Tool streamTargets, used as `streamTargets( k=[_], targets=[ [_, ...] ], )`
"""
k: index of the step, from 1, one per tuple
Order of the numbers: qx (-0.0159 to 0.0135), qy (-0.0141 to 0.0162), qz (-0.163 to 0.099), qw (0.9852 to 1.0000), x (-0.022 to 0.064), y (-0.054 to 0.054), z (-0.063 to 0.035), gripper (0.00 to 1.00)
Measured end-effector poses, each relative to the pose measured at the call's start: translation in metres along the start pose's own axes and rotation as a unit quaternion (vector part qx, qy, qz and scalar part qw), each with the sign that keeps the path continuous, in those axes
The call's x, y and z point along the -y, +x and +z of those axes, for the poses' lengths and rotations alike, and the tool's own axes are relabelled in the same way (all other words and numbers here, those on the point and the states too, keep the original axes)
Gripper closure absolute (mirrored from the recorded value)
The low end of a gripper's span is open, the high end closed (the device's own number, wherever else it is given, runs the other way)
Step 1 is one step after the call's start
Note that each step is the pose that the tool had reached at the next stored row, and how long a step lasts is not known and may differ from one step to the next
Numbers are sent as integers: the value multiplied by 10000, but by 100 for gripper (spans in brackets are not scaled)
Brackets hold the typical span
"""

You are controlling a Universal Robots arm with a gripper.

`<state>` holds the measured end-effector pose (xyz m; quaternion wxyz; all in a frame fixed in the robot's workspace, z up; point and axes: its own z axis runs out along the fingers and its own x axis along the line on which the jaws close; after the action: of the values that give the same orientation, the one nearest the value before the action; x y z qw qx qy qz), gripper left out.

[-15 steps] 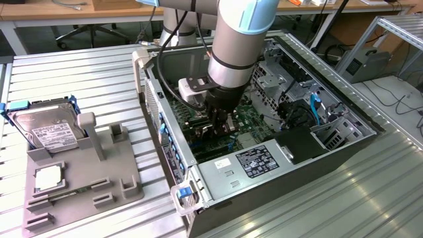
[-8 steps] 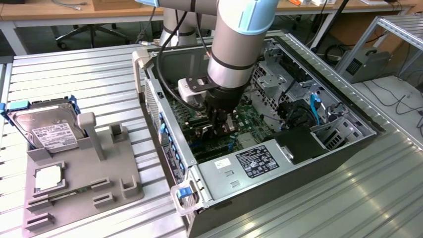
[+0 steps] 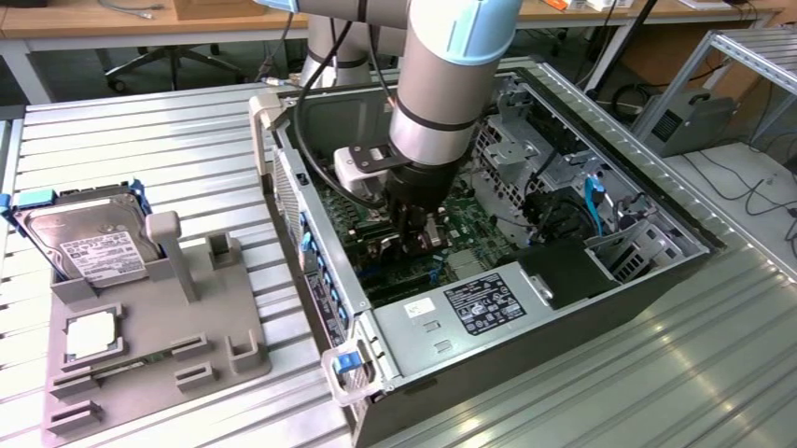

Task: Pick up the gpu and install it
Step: 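Insert the gpu into the slot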

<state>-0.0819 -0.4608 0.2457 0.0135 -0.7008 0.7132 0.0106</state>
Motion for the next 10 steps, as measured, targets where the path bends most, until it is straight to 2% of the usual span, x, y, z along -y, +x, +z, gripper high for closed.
streamTargets(
  k=[10],
  targets=[
    [0, 0, 1, 10000, -9, -3, 0, 73]
  ],
)
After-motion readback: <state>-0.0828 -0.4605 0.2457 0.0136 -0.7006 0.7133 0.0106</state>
